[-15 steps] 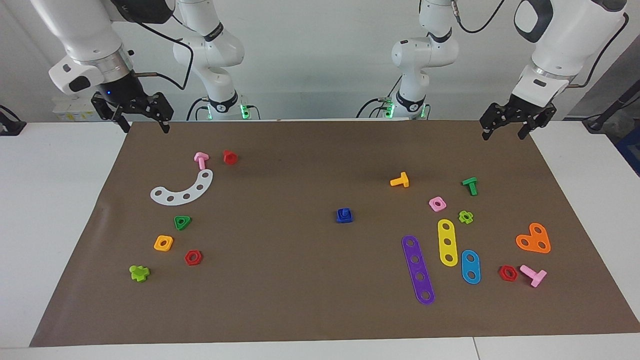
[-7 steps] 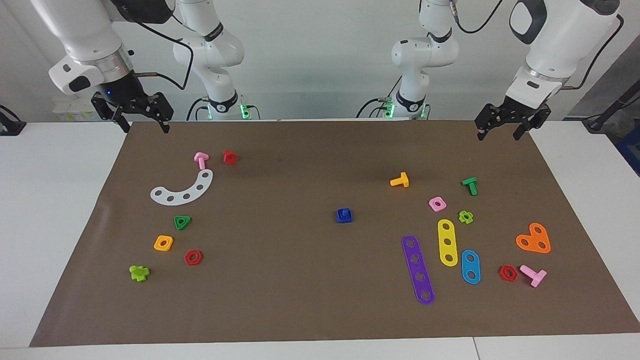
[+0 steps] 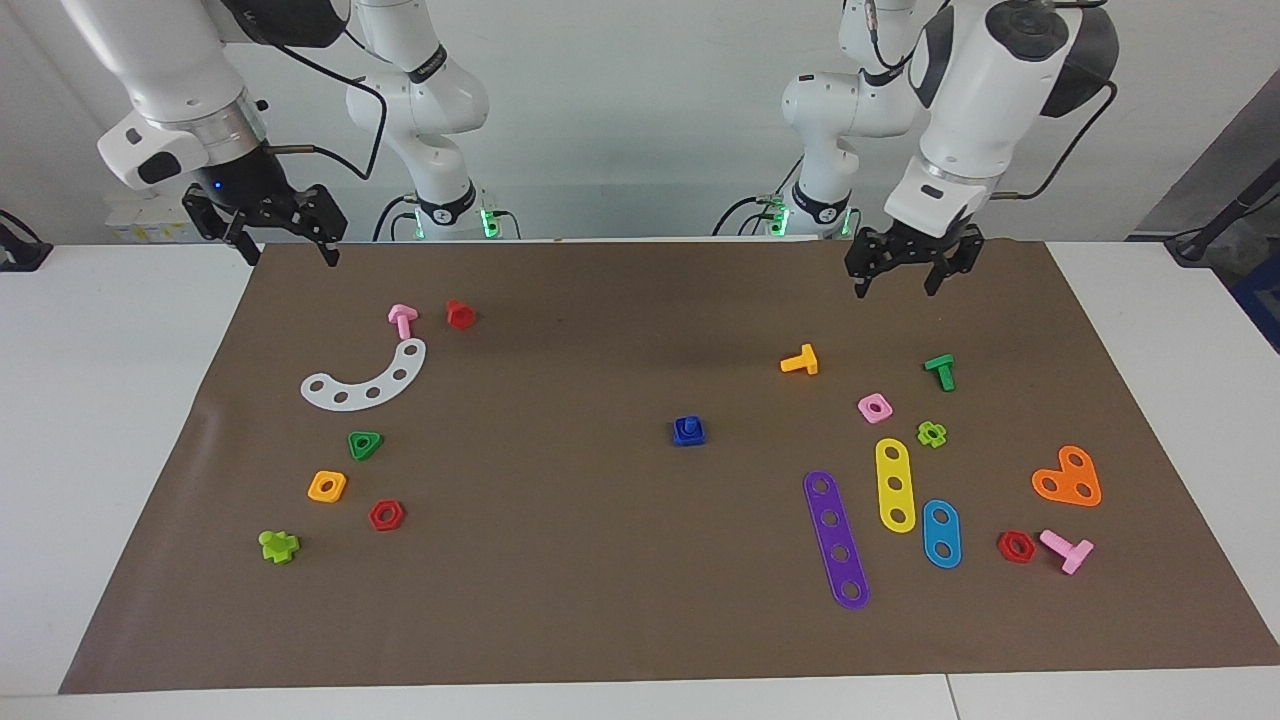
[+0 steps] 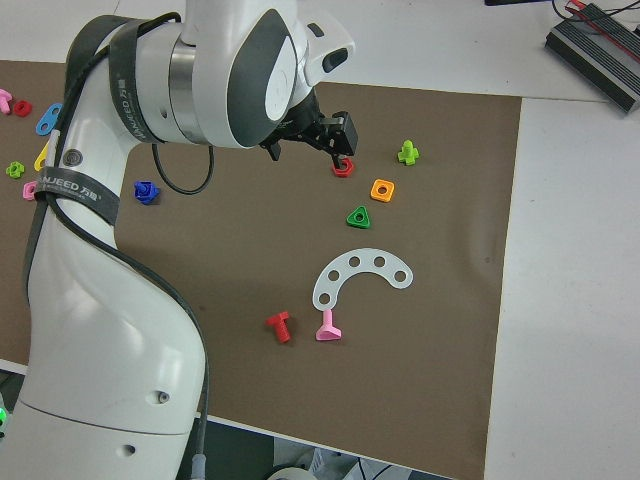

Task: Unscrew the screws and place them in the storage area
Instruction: 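Reach the left gripper toward the dark blue cube nut mid-table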

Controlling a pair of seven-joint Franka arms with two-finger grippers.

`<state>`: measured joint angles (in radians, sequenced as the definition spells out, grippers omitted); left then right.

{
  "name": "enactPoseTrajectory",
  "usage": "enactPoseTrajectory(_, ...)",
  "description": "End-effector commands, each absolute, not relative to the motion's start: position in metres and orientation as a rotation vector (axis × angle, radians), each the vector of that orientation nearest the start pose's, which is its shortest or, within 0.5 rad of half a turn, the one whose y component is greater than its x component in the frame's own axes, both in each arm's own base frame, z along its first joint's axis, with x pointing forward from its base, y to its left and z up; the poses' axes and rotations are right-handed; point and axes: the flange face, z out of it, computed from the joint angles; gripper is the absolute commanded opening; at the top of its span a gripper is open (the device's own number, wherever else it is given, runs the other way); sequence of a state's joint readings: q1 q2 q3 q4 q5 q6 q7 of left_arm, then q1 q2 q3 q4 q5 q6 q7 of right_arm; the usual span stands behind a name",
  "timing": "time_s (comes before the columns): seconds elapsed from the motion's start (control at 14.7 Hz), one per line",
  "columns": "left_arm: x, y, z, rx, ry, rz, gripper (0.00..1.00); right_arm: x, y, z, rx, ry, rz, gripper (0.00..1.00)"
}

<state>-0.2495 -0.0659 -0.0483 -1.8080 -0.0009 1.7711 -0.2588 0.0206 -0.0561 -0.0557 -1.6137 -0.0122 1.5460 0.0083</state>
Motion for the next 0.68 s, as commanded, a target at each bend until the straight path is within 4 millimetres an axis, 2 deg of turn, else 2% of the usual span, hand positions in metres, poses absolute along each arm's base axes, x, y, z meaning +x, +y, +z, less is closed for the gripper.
enactPoseTrajectory(0.0,0.526,-0.205,0.526,-3.168,0.026,-0.034,1.00,0.528,-0.020,0.633,-3.136,0.091,0.010,1.00)
enactPoseTrajectory(0.2,0.532,-0.267,0.477,-3.184,-0.098,-0.072,1.00,0.528,-0.020,0.633,-3.136,0.091,0.010,1.00)
enactPoseTrajectory(0.34,0.532,-0.277,0.462,-3.204,-0.112,-0.126,0.99,0.528,-0.020,0.633,-3.136,0.091,0.012,1.00)
enactPoseTrajectory(0.61,0.542,-0.332,0.394,-3.227,-0.129,-0.158,0.96,0.528,-0.020,0.633,-3.136,0.091,0.012,1.00)
